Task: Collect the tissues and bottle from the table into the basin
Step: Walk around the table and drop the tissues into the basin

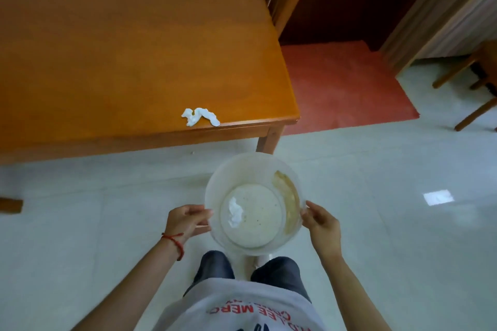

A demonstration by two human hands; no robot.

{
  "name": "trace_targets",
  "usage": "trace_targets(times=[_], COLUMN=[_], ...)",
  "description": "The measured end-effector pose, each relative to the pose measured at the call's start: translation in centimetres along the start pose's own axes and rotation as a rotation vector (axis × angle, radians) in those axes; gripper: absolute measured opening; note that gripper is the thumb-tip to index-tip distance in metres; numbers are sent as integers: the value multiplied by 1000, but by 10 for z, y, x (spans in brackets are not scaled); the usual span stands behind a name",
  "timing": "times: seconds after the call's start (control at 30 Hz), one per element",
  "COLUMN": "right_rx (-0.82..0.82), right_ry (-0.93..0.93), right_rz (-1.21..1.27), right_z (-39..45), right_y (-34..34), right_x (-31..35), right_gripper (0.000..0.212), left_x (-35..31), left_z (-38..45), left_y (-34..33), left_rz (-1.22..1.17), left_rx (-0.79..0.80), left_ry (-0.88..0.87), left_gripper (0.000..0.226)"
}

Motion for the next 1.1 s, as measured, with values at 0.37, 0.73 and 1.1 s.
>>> trace_targets(times=[0.37,0.73,1.1], right_rx=[282,349,334], right_ry=[86,128,268], right_rz=[-170,-282,-446], right_z=[54,80,98], right_y=[-62,-128,-158], right_x=[39,59,90], right_gripper=[27,31,35], left_x=[19,3,7], left_z=[-17,12,21], left_y=[33,71,78], left_rz=[-254,-275,-292], left_rx=[-236,-291,-319], left_ry=[25,41,104], left_gripper=[17,9,11])
Point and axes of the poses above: each hand's wrist, its own z-axis towards the middle knuckle, its own y-axis out of the back of the hand, x = y × z, the point moved 9 cm from there along z, towards the middle knuckle, and after that the axes turned 5 degrees about z, right-handed, at the moved point
